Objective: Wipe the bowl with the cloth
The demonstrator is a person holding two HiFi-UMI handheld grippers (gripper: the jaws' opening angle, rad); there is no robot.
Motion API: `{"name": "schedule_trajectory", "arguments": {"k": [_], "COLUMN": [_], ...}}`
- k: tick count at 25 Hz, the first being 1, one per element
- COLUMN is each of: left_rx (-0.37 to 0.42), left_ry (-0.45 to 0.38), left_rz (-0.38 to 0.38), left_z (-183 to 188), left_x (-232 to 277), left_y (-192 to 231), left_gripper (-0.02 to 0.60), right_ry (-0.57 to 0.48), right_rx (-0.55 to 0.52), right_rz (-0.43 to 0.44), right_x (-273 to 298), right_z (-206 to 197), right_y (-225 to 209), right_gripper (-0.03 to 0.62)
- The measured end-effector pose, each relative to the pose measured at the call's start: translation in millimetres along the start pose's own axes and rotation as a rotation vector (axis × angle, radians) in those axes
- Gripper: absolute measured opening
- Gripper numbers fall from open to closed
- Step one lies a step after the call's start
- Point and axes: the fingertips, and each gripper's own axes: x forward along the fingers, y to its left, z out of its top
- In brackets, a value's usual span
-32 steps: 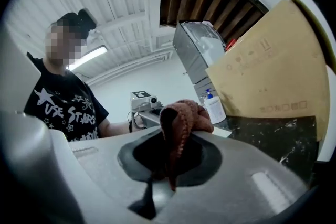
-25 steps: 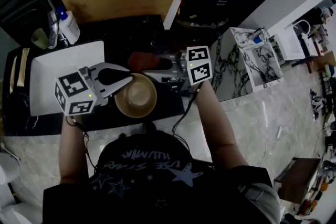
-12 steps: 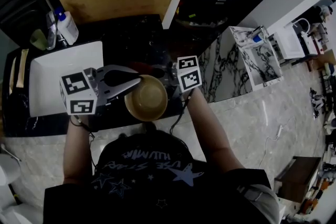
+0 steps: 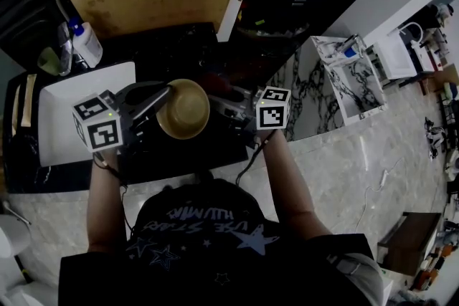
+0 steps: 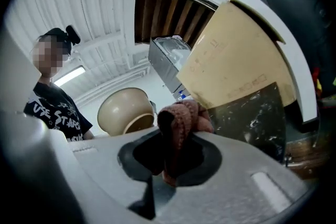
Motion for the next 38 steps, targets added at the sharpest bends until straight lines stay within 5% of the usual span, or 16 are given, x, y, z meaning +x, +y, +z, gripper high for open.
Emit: {"name": "schedule_trajectory", "arguments": {"k": [6,14,23,38], "left_rx": [-0.066,-0.180,-0.264,-0.298], "left_ry": [0.051,0.075,0.105,0.162], "left_rz": [0.261,0.494,0.608,0.668], "left_z": [-8.0,-16.0,-28.5,-40.9], "left_x": [10.8,29.1,49.8,66.4], "left_y": [65.7,138.5,191.3,215.4], "left_gripper": [0.018,0.018,0.018,0.018], "right_ry": [0.001,0.018,0.030,0.018], "right_rx": [-0.030,-0.061,-0.009,0.001], "right_rz": [-0.123,-0.234,-0.261,-0.283], "right_x": [-27.3,-49.9,-60.9,-62.4], "right_z": [9.2,24.6,26.4,33.5], "right_y": [-32.2,-71.5,-103.0,-105.0], "right_gripper": [0.048,0.048,0.048,0.048]}}
